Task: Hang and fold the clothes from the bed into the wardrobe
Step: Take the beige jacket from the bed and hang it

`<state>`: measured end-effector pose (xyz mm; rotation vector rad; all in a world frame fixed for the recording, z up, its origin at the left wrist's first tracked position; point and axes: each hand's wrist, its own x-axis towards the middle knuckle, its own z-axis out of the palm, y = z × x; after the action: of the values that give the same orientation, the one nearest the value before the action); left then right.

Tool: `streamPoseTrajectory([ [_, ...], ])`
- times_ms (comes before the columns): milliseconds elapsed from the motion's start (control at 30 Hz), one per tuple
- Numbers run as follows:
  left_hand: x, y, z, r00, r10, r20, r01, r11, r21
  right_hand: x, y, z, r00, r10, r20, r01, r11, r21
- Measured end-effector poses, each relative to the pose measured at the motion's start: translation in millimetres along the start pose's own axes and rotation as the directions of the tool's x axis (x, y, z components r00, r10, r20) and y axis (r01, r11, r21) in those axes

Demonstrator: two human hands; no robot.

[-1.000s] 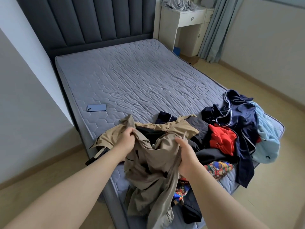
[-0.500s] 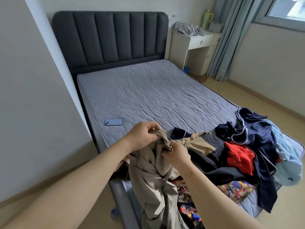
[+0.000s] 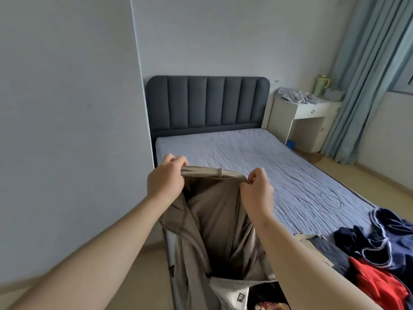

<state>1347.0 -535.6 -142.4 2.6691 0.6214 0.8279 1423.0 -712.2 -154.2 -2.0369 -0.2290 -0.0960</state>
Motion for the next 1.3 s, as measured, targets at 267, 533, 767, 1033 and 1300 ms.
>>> streamPoseTrajectory([
  [267, -2, -4, -87, 0.9, -0.341, -0.272, 0.326, 0.94, -0.1, 2, -33, -31, 0.989, -0.141, 0.037, 0.141, 0.99, -0.007],
  [533, -63, -37, -190, 0.626, -0.723, -0.292, 0.479, 0.652, -0.587, -46, -86, 8, 0.924, -0.188, 0.332, 0.163, 0.981, 0.103],
  [767, -143, -68, -261, 0.629, -0.769, -0.116, 0.558, 0.55, -0.621, -120, -145, 58, 0.798, -0.326, 0.507, 0.114, 0.908, 0.404],
  [1033, -255, -156, -327, 0.577, -0.722, -0.382, 0.817, 0.518, 0.253, -243, -216, 138, 0.483, -0.612, 0.626, 0.305, 0.788, 0.535],
  [1300, -350, -261, -399, 0.246, -0.942, -0.227, 0.756, 0.333, -0.563, -381, -285, 217, 0.106, -0.715, 0.691, 0.435, 0.658, 0.614],
])
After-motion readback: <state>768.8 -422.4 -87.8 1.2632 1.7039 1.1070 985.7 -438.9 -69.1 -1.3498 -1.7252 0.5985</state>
